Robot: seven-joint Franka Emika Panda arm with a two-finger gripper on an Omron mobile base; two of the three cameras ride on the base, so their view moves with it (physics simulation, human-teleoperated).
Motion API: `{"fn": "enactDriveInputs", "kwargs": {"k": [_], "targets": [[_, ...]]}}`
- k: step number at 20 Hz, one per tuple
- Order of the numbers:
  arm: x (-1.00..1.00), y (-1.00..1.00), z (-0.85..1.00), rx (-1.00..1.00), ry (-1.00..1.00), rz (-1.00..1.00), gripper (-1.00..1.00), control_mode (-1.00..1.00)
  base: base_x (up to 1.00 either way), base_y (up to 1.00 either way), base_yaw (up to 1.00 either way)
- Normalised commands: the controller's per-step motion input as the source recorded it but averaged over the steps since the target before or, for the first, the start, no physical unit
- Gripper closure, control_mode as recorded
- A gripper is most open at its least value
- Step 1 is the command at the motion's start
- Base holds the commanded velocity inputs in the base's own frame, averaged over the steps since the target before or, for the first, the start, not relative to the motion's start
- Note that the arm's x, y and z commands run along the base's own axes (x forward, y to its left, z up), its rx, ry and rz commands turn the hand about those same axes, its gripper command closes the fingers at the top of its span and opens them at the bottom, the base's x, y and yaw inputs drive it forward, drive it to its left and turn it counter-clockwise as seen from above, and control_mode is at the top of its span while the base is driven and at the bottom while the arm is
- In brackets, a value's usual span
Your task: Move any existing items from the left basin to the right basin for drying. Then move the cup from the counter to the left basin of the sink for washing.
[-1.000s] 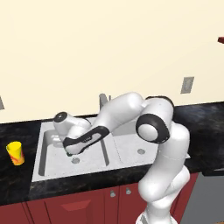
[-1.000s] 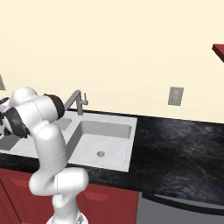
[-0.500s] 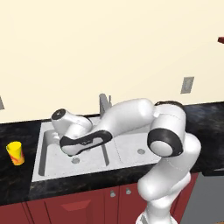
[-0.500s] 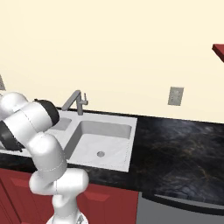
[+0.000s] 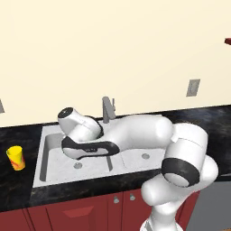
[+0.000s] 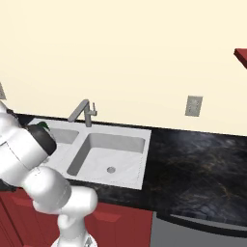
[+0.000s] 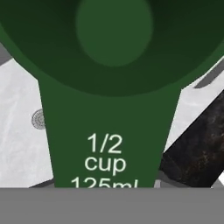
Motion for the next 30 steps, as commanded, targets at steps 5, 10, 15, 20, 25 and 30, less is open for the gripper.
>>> {"fn": "enactDriveInputs", "kwargs": {"k": [5, 10, 15, 20, 25, 30], "targets": [[-0.37, -0.31, 0.24, 0.02, 0.00, -0.17, 1.00, -1.00, 0.00, 0.00, 0.00], [-0.30, -0.35, 0.28, 0.03, 0.00, -0.18, 1.00, -1.00, 0.00, 0.00, 0.00], [-0.13, -0.42, 0.25, 0.03, 0.01, -0.18, 1.00, -1.00, 0.00, 0.00, 0.00], [-0.10, -0.48, 0.08, 0.06, 0.00, -0.16, 1.00, -1.00, 0.00, 0.00, 0.00], [-0.05, -0.48, 0.03, 0.07, 0.01, -0.15, 1.00, -1.00, 0.00, 0.00, 0.00], [-0.01, -0.50, 0.02, 0.06, 0.01, -0.14, 1.00, -1.00, 0.00, 0.00, 0.00]]}}
